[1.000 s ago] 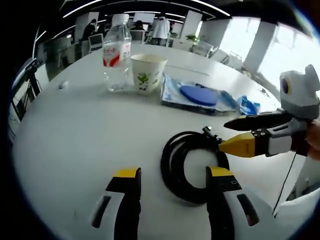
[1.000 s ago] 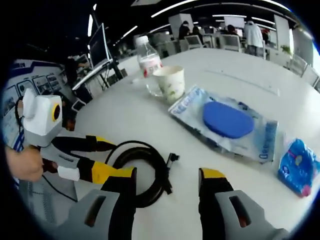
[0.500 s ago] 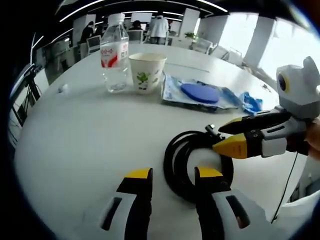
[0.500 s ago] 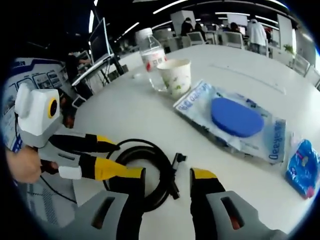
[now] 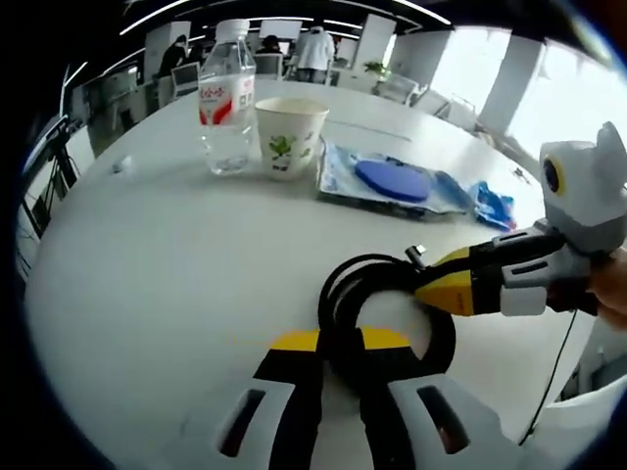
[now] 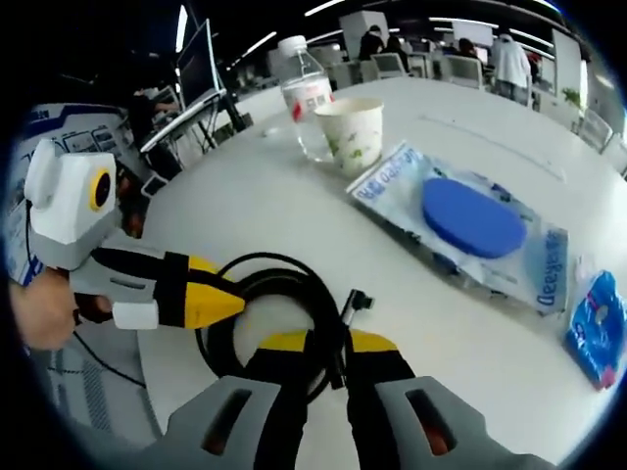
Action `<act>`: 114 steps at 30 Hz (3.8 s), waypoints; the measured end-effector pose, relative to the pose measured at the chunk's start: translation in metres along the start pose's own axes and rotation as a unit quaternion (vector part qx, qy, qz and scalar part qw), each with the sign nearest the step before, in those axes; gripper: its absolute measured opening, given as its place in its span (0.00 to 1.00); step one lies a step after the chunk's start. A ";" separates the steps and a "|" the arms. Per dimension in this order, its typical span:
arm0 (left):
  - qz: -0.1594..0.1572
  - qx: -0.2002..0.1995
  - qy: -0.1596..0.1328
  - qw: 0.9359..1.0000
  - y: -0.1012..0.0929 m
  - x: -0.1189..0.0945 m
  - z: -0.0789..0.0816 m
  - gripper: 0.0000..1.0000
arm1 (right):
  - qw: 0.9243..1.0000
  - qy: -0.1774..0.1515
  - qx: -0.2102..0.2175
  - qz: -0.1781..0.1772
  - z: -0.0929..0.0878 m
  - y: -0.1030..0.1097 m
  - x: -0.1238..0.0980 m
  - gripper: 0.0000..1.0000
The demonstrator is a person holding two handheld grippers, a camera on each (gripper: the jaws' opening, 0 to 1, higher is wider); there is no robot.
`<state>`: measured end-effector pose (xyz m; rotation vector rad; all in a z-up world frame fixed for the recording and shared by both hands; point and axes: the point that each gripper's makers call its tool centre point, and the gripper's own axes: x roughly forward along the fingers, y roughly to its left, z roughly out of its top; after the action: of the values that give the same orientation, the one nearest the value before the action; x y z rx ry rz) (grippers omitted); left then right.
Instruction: Arrange the tabletop items into an orderly group along one side of the table until the central work area is clear of visible clutter.
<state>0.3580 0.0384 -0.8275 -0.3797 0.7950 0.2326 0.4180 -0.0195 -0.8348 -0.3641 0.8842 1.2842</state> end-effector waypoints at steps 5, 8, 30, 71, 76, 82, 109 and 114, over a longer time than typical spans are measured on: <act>-0.009 -0.021 -0.002 1.000 -0.002 -0.003 0.001 0.02 | 1.000 0.000 0.019 -0.004 -0.003 -0.001 -0.004 0.09; -0.013 -0.021 -0.004 1.000 -0.003 -0.004 0.003 0.01 | 1.000 -0.004 0.021 -0.005 -0.001 0.000 -0.008 0.09; -0.071 0.031 0.000 0.997 -0.058 0.005 0.025 0.01 | 0.996 -0.033 0.063 -0.051 -0.008 -0.038 -0.055 0.09; -0.186 0.151 0.053 0.969 -0.210 0.064 0.043 0.00 | 0.961 -0.081 0.206 -0.165 -0.069 -0.148 -0.148 0.09; -0.191 0.159 0.056 0.967 -0.219 0.070 0.046 0.00 | 0.957 -0.085 0.216 -0.172 -0.073 -0.155 -0.153 0.09; -0.193 0.165 0.060 0.965 -0.225 0.077 0.047 0.00 | 0.955 -0.086 0.223 -0.178 -0.075 -0.163 -0.154 0.09; -0.176 0.180 0.097 0.963 -0.219 0.106 0.037 0.02 | 0.957 -0.060 0.224 -0.176 -0.086 -0.180 -0.132 0.09; -0.178 0.181 0.099 0.962 -0.220 0.108 0.036 0.02 | 0.956 -0.056 0.226 -0.179 -0.089 -0.180 -0.131 0.09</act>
<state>0.5307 -0.1398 -0.8299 -0.1939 0.9292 -0.2911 0.5499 -0.2198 -0.8354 -0.0795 0.9356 0.7326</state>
